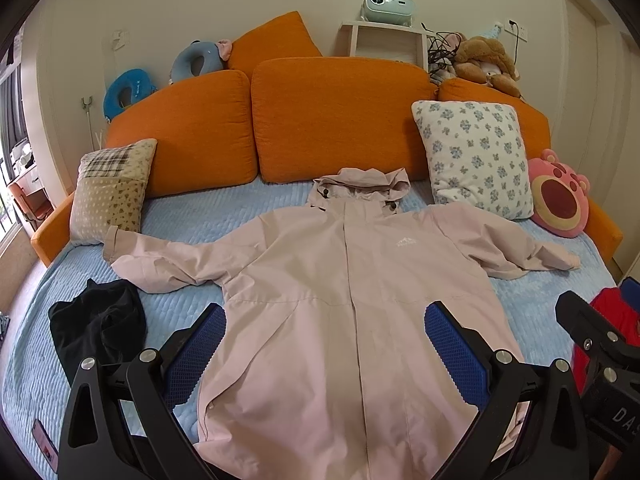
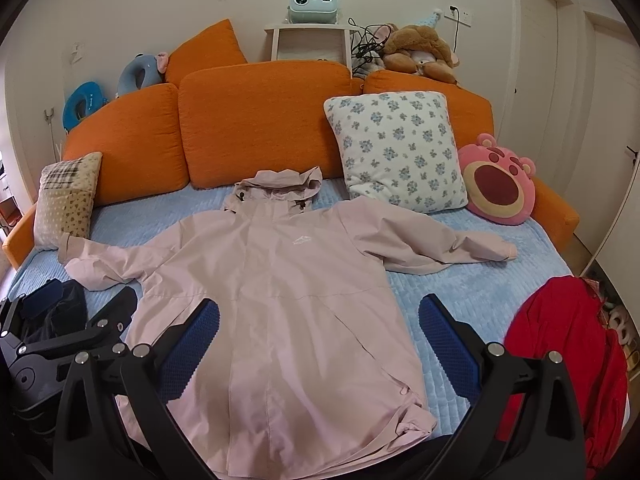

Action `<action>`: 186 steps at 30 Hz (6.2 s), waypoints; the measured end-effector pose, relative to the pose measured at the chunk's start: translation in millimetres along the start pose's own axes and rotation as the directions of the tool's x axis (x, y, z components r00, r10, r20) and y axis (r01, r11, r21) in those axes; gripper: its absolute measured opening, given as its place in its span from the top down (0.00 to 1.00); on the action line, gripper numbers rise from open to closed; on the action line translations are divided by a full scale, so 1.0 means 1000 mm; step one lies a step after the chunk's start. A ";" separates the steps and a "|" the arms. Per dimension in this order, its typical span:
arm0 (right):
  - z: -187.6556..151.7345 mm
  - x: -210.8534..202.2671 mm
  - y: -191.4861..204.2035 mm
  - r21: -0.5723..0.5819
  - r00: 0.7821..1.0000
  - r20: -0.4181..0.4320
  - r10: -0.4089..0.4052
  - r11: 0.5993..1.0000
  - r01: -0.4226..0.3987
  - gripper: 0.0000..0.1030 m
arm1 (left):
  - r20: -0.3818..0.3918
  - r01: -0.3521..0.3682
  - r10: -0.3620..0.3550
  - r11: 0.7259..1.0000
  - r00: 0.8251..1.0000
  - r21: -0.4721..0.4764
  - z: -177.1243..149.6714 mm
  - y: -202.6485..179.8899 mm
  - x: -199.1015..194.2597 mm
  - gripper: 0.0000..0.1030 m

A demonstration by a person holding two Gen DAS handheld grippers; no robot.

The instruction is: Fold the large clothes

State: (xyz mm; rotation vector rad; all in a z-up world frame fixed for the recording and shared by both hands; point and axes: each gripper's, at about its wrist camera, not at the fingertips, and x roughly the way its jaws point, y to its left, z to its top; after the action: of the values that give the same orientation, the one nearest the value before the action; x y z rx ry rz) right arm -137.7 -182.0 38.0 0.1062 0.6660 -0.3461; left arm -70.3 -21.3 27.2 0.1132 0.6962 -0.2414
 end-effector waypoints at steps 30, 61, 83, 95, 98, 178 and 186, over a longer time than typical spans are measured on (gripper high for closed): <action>0.000 0.009 -0.004 0.013 1.000 -0.027 -0.012 1.000 0.012 0.04 | -0.032 0.019 -0.019 1.000 0.999 0.014 0.003 -0.007 0.014 0.02; 0.024 0.117 -0.169 0.175 0.983 -0.020 -0.185 0.967 0.186 0.04 | -0.102 0.244 -0.228 0.951 0.968 0.191 0.073 -0.238 0.254 0.02; 0.021 0.253 -0.339 0.277 0.966 0.027 -0.255 0.931 0.238 0.04 | -0.317 0.330 -0.265 0.928 0.911 0.172 0.033 -0.299 0.404 0.50; 0.020 0.382 -0.462 0.392 0.971 -0.119 -0.207 0.889 0.238 0.07 | -0.298 0.319 -0.266 0.936 0.917 0.148 0.024 -0.302 0.419 0.44; 0.009 0.412 -0.483 0.425 0.960 -0.207 -0.187 0.867 0.261 0.11 | -0.297 0.321 -0.267 0.935 0.917 0.149 0.025 -0.303 0.421 0.43; 0.019 0.322 0.288 -0.083 0.839 -0.324 0.437 0.870 -0.485 0.22 | -0.359 -0.296 0.204 0.929 0.911 -0.221 -0.005 0.235 0.348 0.23; 0.035 0.277 0.202 -0.190 0.893 -0.223 0.391 0.881 -0.433 0.08 | -0.341 -0.179 0.134 0.979 0.930 -0.103 0.008 0.183 0.333 0.17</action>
State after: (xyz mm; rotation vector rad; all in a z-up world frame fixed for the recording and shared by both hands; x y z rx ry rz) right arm 155.6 -77.5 -109.0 0.0514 0.8366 0.1611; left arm 228.8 93.8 -177.9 0.0830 1.0335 -0.0198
